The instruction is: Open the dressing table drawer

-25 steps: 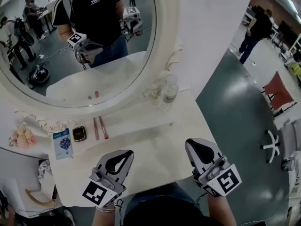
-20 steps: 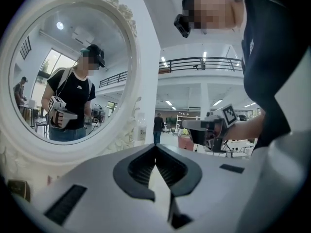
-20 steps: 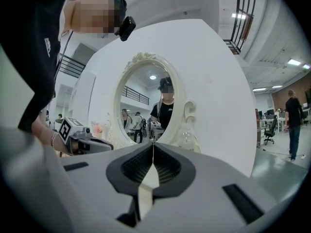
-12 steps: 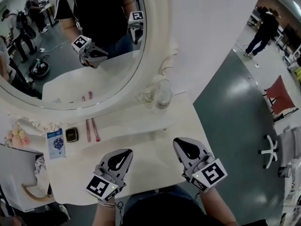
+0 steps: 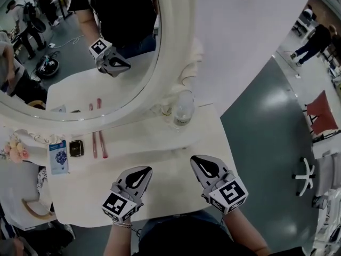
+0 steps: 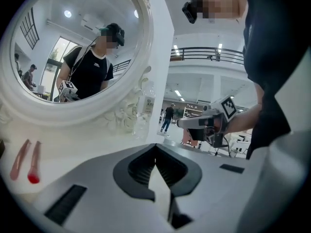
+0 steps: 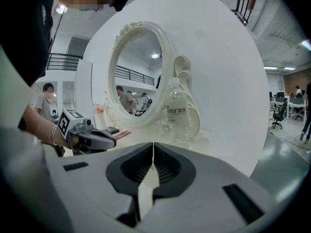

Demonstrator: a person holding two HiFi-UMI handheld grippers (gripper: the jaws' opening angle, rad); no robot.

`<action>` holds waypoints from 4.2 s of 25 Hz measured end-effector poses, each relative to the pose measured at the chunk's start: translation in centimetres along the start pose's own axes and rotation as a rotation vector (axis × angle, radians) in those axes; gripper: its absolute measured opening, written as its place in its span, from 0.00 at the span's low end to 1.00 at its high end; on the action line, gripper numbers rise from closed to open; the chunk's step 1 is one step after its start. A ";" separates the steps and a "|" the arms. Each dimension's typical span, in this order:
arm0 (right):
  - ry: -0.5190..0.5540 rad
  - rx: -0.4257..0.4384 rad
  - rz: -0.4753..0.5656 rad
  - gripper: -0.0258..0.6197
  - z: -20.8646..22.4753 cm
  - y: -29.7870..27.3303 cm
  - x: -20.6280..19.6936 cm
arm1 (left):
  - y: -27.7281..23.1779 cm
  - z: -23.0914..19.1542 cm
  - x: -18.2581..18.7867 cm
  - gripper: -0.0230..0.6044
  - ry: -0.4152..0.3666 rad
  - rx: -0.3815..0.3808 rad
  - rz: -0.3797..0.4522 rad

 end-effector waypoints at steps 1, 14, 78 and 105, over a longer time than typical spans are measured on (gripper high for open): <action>0.003 0.005 -0.013 0.07 0.1 -0.2 -0.4 | -0.2 -0.1 -0.3 0.06 0.004 0.000 -0.009; -0.006 -0.010 -0.164 0.07 0.7 -2.9 -5.1 | -2.5 -1.6 -3.9 0.06 0.068 0.030 -0.073; 0.000 -0.213 -0.376 0.21 1.6 -6.7 -11.7 | -1.6 -1.3 -7.3 0.06 0.148 -0.005 -0.111; -0.004 -0.206 -0.400 0.21 0.4 -4.1 -12.8 | -1.9 0.0 -7.5 0.06 0.143 -0.030 -0.122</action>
Point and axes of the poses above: the fingertips, and each gripper's own axes: y backward along the fingers, z to its right, x out of its top, the point moved 5 cm from there along y, backward along the fingers, and after that the axes turned 10 degrees about -x, right-handed, at the moved point
